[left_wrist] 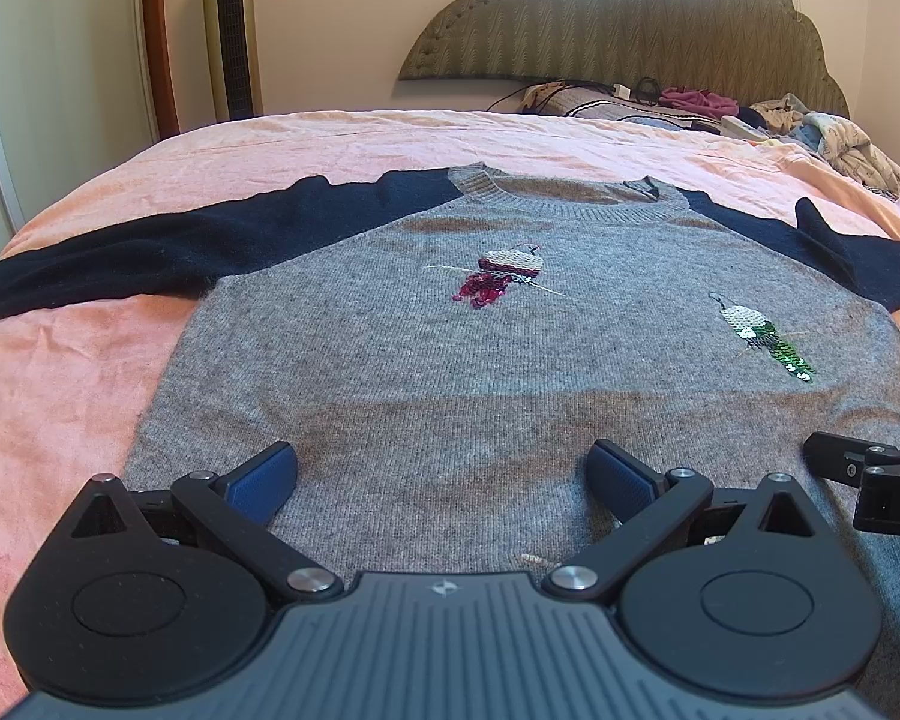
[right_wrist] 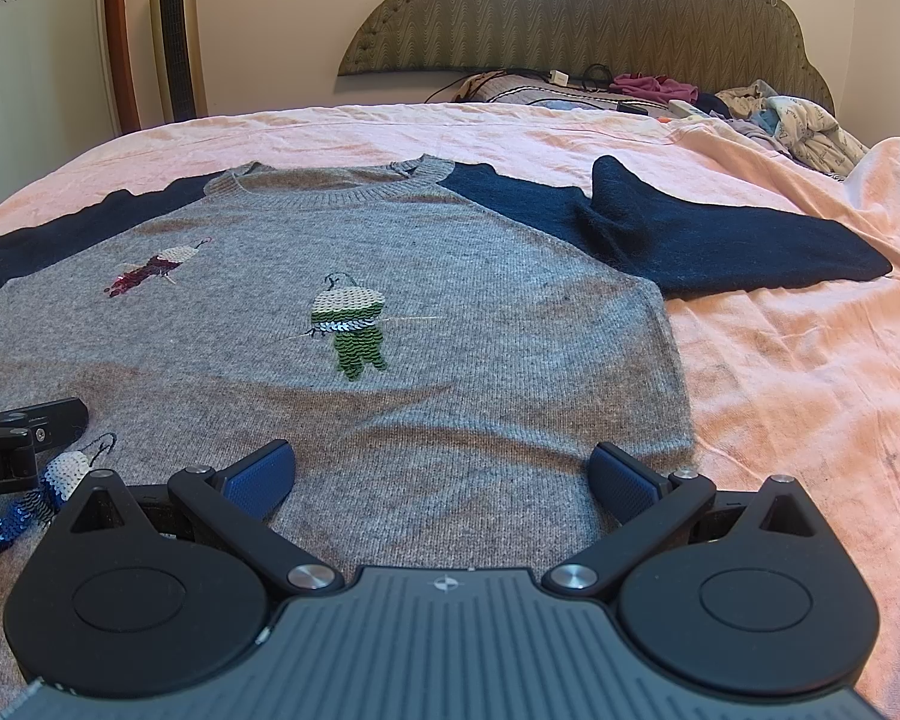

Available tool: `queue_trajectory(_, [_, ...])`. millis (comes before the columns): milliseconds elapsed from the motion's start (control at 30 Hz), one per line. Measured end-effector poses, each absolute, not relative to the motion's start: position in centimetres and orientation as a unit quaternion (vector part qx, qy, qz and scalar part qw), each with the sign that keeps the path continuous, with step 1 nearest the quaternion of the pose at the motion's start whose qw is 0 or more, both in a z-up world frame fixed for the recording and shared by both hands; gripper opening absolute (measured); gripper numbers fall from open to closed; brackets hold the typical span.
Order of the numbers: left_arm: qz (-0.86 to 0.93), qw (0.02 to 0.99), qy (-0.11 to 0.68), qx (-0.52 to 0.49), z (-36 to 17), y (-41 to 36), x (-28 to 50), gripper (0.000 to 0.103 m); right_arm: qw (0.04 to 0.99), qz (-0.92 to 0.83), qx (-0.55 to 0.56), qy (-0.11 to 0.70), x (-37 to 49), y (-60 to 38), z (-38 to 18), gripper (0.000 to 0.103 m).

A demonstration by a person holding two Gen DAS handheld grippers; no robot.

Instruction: Fold small clothes

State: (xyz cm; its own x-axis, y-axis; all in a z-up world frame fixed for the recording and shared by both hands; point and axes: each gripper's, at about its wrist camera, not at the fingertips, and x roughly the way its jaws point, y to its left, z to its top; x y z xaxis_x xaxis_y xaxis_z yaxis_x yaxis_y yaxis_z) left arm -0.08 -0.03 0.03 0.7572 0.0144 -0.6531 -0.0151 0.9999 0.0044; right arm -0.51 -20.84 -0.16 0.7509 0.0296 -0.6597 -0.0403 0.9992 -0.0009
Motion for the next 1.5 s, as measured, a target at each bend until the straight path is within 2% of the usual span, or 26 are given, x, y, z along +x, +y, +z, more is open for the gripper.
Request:
queue_trajectory(1167, [0.012,0.938,0.347,0.006,0.1,-0.3,-0.1,0.103,0.933,0.037,-0.008,0.359,-0.4,-21.4,0.3,0.103])
queue_trajectory(1233, [0.012,0.938,0.347,0.005,0.0,-0.3,-0.1,0.103,0.936,0.072,0.033,0.342,0.3,-23.9,1.7,0.103])
queue_trajectory(1367, [0.009,0.938,0.348,0.002,0.0,-0.1,0.0,0.103,0.963,0.043,0.121,0.237,2.5,-32.7,4.8,0.103])
queue_trajectory(1433, [0.008,0.938,0.348,0.001,0.0,0.0,0.0,0.103,0.958,0.002,0.162,0.236,5.0,-38.0,5.6,0.103])
queue_trajectory(1500, [0.007,0.938,0.347,0.0,-0.1,0.0,0.0,0.103,0.942,-0.027,0.249,0.225,7.0,-44.3,5.2,0.103])
